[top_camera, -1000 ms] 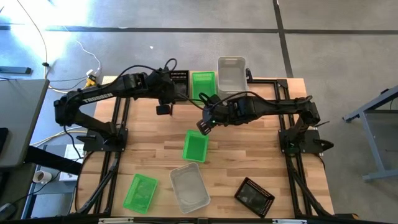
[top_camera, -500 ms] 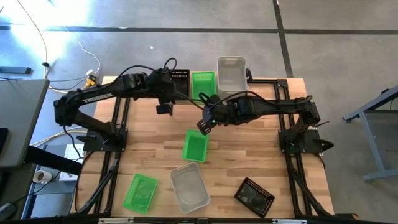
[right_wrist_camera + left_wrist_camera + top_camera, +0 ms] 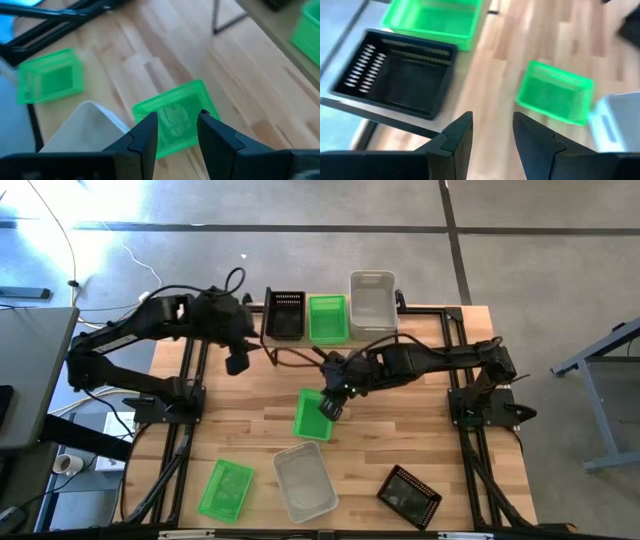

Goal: Stack baskets on shelf by color
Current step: Stack the top green bin on top of the green bin on the shelf

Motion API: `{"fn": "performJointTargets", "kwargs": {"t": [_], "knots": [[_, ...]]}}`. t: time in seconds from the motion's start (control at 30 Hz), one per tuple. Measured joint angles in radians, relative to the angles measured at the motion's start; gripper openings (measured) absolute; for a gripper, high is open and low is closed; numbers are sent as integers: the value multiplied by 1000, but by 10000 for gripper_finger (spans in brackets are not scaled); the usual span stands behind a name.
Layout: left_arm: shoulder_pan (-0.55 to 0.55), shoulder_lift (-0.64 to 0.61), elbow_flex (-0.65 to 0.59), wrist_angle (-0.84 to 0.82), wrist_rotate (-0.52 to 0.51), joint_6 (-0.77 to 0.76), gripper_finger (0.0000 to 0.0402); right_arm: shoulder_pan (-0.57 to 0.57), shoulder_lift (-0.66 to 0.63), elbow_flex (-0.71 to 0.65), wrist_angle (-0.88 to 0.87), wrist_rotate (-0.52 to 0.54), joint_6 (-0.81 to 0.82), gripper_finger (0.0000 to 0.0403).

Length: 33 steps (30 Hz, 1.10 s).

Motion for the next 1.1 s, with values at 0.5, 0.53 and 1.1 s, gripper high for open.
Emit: {"fn": "performJointTargets", "kwargs": {"t": [0.5, 0.53, 1.1], "knots": [[-233, -165, -224, 19, 30, -211, 130, 114, 110, 0, 44, -65, -136, 123], [-245, -166, -224, 19, 29, -222, 130, 117, 120, 0, 41, -80, -155, 123], [-347, -165, -224, 20, -5, -288, 130, 134, 278, 0, 25, -117, -404, 123]]}}
